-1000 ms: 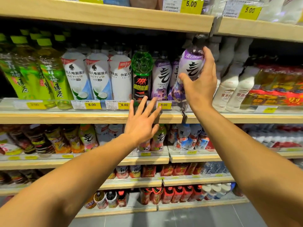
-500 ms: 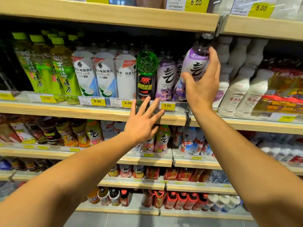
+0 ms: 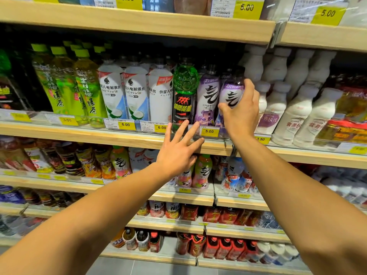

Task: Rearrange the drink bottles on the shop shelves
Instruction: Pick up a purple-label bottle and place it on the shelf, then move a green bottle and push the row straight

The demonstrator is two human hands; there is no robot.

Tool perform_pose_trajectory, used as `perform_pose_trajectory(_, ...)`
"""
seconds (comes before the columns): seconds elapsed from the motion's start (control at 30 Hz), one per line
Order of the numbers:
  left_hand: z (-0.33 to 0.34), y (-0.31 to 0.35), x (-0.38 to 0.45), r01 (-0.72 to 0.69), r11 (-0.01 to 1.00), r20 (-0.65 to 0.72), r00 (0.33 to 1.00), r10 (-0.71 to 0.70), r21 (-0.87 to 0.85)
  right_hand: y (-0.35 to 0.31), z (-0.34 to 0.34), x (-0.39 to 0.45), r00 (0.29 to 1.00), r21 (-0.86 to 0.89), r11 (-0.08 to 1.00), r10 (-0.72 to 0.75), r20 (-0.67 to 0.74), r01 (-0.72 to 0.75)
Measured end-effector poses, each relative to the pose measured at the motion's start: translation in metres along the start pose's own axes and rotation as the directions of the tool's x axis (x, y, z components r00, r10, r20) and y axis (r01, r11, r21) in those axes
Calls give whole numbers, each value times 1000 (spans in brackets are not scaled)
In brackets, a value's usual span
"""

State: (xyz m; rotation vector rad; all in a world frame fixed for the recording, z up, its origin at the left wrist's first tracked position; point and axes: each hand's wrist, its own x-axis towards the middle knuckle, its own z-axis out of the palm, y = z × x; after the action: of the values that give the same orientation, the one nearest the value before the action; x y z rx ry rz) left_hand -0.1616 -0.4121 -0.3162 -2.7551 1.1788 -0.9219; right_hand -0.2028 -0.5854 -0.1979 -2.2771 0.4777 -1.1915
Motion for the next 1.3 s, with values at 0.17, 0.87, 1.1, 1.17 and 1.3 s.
perform_pose_trajectory(0.17, 0, 2, -1, 17, 1000, 25, 1000, -17, 7, 5, 1, 13, 999, -157, 987, -15, 31, 20)
perform_pose_trajectory(0.87, -83, -30, 74, 478, 849, -198, 831, -521, -227, 65, 33, -72, 760, -189, 787, -456, 463, 587)
perform_pose_trajectory(1.1, -80, -15, 102, 578, 803, -166, 785, -596, -148, 72, 42, -71, 770, -165, 786, -500, 396, 596)
perform_pose_trajectory(1.17, -74, -13, 101, 570, 811, -224, 779, -585, -136, 73, 44, -72, 775, -161, 789, -504, 380, 592)
perform_pose_trajectory(1.3, -68, -15, 95, 529, 836, -327, 771, -546, -146, 76, 46, -71, 773, -154, 785, -519, 364, 600)
